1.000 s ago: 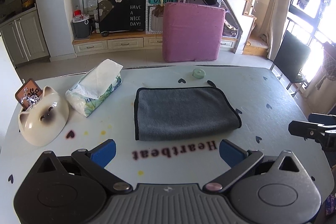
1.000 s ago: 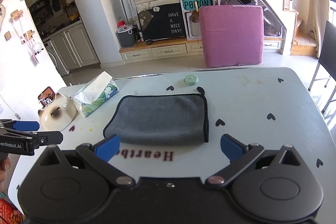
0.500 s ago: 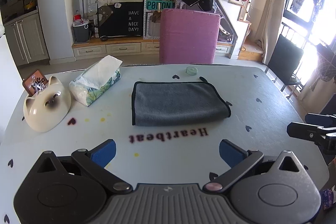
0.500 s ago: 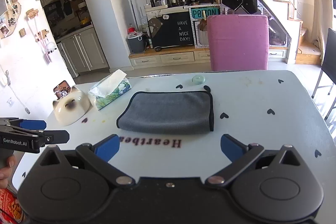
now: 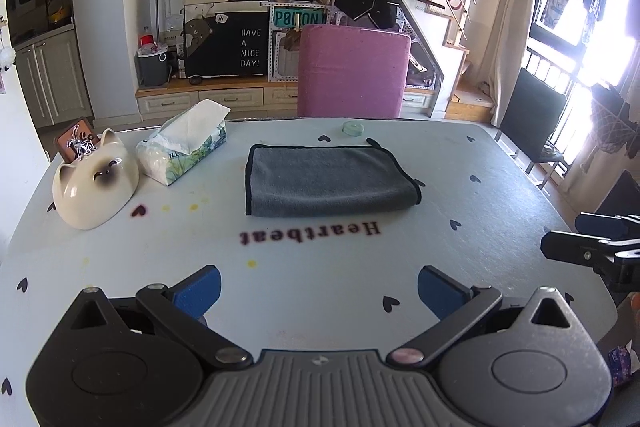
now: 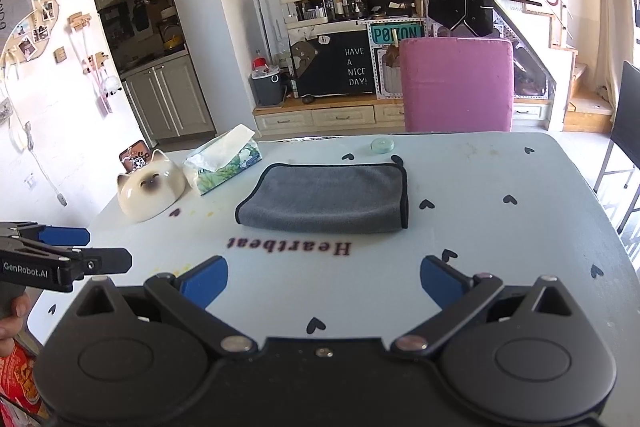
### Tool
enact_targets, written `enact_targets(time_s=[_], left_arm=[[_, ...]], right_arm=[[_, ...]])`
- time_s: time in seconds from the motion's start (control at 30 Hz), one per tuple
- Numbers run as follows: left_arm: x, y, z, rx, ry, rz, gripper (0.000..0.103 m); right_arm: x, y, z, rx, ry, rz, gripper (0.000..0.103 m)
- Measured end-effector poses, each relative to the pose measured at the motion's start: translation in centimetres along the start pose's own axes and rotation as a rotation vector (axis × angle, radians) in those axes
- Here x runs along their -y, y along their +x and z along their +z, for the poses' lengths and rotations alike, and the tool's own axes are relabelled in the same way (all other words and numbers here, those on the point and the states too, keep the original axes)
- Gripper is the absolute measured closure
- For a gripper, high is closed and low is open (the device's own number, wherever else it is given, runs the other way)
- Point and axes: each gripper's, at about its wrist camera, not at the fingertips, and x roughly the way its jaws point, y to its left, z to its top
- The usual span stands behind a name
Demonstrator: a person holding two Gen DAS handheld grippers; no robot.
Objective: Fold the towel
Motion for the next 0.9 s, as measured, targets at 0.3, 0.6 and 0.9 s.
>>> enact_targets(time_s=[0.3, 0.6, 0.9], left_arm=[[0.3, -2.2, -1.6, 0.007, 0.003, -0.024, 0.0], [0.2, -4.1, -3.3, 0.025, -0.001, -0.059, 0.0], [0.1, -5.1, -5.0, 0.018, 0.003, -0.088, 0.0]], right_arm=[[-0.2, -2.5, -1.4, 0.006, -0.013, 0.015, 0.001], [-0.1, -4.2, -2.8, 0.002, -0.004, 0.023, 0.001], [-0.1, -5.9, -4.1, 0.001, 0.015, 0.054, 0.001]])
